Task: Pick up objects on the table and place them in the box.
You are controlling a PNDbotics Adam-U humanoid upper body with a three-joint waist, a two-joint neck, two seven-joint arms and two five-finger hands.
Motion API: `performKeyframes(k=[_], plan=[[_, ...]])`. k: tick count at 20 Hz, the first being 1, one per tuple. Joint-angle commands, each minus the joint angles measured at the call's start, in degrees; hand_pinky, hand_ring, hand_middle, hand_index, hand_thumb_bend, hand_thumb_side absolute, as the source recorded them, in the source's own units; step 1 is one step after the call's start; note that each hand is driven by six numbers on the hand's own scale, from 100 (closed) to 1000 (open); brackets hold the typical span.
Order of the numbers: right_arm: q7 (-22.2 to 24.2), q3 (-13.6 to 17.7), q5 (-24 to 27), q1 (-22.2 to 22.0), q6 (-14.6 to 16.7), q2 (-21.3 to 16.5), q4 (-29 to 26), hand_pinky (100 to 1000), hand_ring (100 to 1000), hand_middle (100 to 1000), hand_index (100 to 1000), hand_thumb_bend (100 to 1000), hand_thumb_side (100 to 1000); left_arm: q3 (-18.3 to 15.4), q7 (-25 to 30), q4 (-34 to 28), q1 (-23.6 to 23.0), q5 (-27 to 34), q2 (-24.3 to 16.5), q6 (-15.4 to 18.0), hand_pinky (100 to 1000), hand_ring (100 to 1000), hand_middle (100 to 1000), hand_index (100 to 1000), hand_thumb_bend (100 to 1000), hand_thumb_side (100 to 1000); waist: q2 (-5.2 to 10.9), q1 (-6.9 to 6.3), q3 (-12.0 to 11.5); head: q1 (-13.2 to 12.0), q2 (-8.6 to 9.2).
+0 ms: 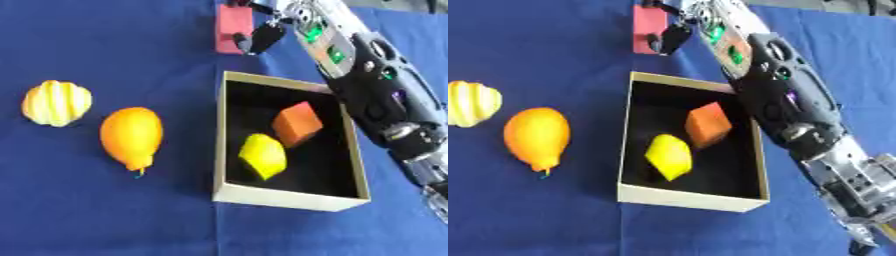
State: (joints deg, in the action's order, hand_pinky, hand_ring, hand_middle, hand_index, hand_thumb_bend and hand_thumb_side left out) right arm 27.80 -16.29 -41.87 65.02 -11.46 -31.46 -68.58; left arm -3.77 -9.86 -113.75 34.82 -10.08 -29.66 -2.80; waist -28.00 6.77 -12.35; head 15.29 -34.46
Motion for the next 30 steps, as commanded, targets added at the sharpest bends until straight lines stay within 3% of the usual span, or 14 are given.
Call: performKeyframes(k=[1,11,17,23,30], plan=[[0.4,-0.3,1.8,0.8,-0.6,-1.6,-2.2,951,860,468,756,100,125,-0.7,0.3,-0.8,0.4,0.0,-0.6,0.0,859,790,706,873,100,431,2.12,-0.68,0.1,0.0,-0.03],[4.0,-1.3,8.2,-0.2,-2.5,-4.8,-11.1,953,861,465,758,100,118,-0.9,0.2,-0.8,-0.6,0.1,-1.1,-0.1,859,791,714,873,100,419,4.43,-1.52,1.6,-1.4,-2.40],[6.9,-1.5,15.4,-3.8,-4.7,-11.2,-24.6,952,860,466,759,100,128,-1.1,0.0,-0.8,-1.2,0.1,-1.5,-0.1,859,794,716,874,100,420,4.91,-1.74,2.7,-2.8,-4.10],[7.7,0.2,21.7,-12.7,-7.3,-20.8,-43.6,942,855,464,757,100,139,-1.2,0.1,-0.8,-1.3,0.0,-1.7,-0.2,859,794,716,874,100,425,4.62,-1.82,3.9,-3.8,-4.40],[4.6,0.3,25.6,-19.4,0.4,-24.6,-46.0,939,852,463,754,100,151,-1.2,0.3,-0.8,-1.0,0.2,-1.3,-0.2,859,795,717,874,100,426,4.55,-2.15,4.1,-4.1,-4.37]])
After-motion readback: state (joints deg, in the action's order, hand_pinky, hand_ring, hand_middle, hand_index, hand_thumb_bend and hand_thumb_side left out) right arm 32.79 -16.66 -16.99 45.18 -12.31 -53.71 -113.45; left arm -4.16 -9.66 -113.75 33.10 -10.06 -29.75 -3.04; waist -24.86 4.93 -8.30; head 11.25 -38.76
